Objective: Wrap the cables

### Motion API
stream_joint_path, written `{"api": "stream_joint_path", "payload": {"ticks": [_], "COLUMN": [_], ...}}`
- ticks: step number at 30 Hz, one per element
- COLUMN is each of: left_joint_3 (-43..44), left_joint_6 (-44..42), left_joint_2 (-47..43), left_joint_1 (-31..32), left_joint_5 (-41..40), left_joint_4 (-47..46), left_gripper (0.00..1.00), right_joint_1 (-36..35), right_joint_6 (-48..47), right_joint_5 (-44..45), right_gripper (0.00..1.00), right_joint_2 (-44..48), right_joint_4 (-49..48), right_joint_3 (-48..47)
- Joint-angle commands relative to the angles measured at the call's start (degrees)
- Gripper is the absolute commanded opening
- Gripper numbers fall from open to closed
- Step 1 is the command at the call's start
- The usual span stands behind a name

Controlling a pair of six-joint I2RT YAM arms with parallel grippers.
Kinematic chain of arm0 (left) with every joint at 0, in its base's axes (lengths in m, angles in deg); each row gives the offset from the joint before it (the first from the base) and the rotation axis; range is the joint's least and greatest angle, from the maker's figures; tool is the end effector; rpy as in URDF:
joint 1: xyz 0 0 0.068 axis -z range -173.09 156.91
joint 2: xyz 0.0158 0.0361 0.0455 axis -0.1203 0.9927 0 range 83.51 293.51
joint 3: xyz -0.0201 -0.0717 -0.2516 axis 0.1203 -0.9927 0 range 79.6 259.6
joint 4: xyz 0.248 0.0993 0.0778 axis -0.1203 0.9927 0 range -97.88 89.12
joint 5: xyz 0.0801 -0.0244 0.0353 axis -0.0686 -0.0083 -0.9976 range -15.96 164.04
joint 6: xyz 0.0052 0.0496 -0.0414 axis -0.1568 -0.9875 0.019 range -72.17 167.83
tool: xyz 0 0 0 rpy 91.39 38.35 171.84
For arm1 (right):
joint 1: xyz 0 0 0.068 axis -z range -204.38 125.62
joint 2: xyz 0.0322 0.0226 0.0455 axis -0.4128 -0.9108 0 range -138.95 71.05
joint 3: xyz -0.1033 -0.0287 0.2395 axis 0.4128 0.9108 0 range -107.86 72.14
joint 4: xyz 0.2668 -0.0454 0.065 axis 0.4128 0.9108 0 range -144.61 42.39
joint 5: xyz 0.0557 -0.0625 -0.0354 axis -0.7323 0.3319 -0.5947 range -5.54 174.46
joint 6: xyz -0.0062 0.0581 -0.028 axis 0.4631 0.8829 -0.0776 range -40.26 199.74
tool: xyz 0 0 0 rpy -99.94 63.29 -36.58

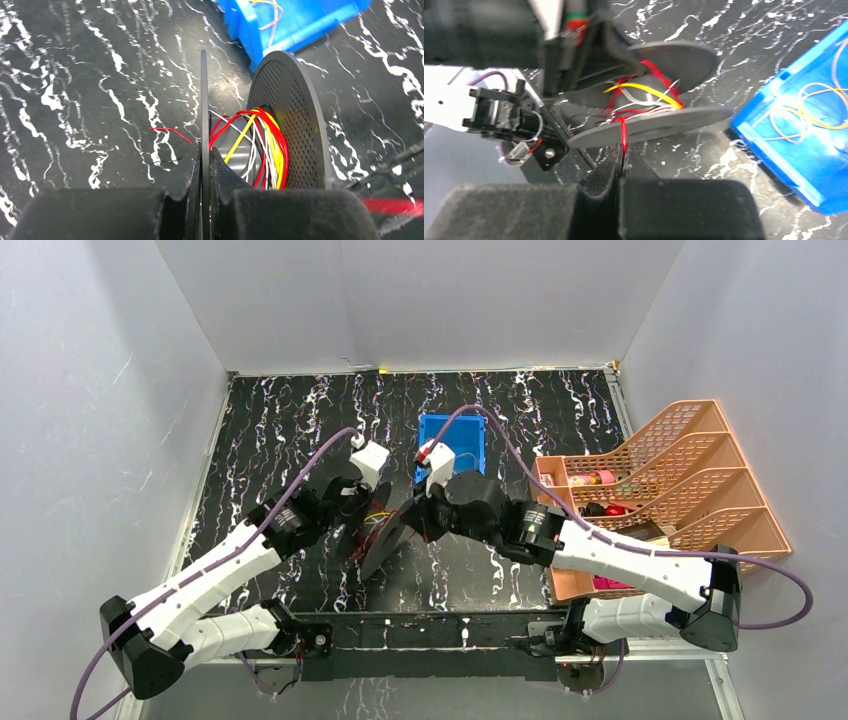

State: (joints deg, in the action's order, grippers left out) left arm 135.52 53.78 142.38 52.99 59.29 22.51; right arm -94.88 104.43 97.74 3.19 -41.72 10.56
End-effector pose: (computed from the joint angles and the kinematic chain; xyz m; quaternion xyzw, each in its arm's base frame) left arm 0.1878 -0.1764 0.3091 0.2423 0.8408 -0.1050 0.4725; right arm 0.1141 0.2873 0.3385 -0.2534 0.7717 0.3615 0.4578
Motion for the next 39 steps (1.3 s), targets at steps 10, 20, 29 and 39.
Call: {"api": "stream_joint_path", "payload": {"ticks": [10, 20, 29, 39], "left_joint_3": [-2.04, -2.70, -0.64, 2.34], "left_joint_6": [-5.33, -5.04, -4.11, -2.88], "left_joint_2": [-6.75, -10.98, -13.78, -18.37], "left_joint_1": [-0.16, -0.12, -0.12, -0.16], "left_joint_5": [18.07, 23.67, 28.18, 31.81], "left_joint_4": [-1.43, -1.72, -2.37, -3.67], "left_gripper": [0.00, 0.00, 0.00, 0.00], "right_joint_1": [14.80, 27.73, 31.73, 32.42], "right_joint_6": [-12.58, -14.32, -12.36, -7.38], "right_joint_5": [-10.63, -25.16, -42.41, -63.14], "right_gripper": [0.00, 0.00, 0.00, 0.00], "right_joint_2": [-1.72, -4.71, -8.80, -10.94], "right_joint_4": [3.82, -0.77, -8.65, -25.87], "right_joint_3": [-1.27, 8.46, 16.26, 25.69]}}
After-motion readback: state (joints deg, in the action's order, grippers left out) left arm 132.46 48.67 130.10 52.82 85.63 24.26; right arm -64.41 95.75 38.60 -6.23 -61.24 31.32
